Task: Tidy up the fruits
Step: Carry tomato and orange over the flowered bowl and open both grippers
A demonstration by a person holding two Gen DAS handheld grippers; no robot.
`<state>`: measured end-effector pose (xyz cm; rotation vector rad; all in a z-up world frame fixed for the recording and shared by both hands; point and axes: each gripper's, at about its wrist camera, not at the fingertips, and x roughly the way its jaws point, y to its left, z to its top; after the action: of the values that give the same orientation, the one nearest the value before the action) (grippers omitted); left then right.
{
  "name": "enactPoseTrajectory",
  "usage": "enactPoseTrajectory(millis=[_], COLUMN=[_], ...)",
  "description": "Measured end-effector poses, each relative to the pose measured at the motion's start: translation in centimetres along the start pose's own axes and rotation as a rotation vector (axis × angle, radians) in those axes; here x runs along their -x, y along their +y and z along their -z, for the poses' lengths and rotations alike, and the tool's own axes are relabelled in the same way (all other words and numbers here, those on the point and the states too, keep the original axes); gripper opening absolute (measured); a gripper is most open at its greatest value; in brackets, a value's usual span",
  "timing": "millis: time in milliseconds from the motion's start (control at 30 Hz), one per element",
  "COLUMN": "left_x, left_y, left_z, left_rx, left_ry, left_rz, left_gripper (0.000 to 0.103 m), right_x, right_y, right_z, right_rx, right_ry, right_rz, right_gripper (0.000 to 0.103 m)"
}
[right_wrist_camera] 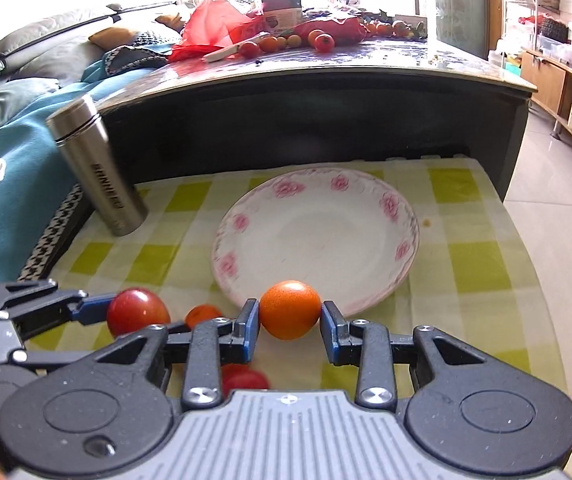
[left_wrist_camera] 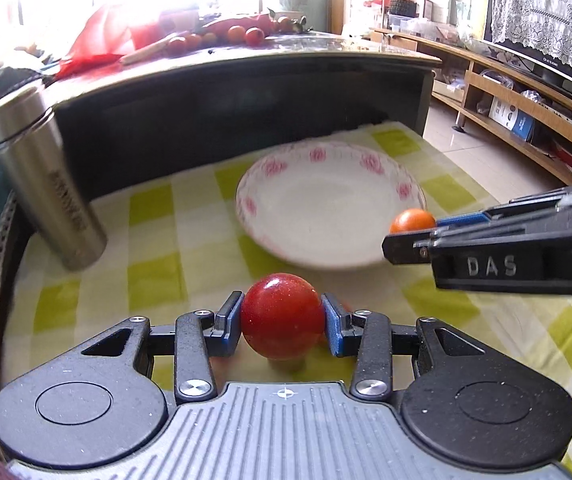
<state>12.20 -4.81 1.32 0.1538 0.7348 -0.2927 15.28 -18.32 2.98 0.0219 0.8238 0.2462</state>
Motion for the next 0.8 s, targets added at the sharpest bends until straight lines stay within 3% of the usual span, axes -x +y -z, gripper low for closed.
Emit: enactPoseTrajectory(millis=[433, 800], left_x=[-5.0, -6.1], left_y=[-0.3, -0.6], left_z=[-2.5, -3.2], left_rx=[-0.055, -0.066], left_ry=[0.006, -0.005], left_rz=[0.005, 0.004], left_gripper=[0.049, 0.050], right_x=[-4.2, -5.3], right_y=[-2.1, -3.3], right_z=[-1.5, -2.0], right_rx=[-0.007, -0.046], right_ry=[0.030, 0.037], right_rz=[0.015, 0.003], right_gripper=[0.038, 0.039])
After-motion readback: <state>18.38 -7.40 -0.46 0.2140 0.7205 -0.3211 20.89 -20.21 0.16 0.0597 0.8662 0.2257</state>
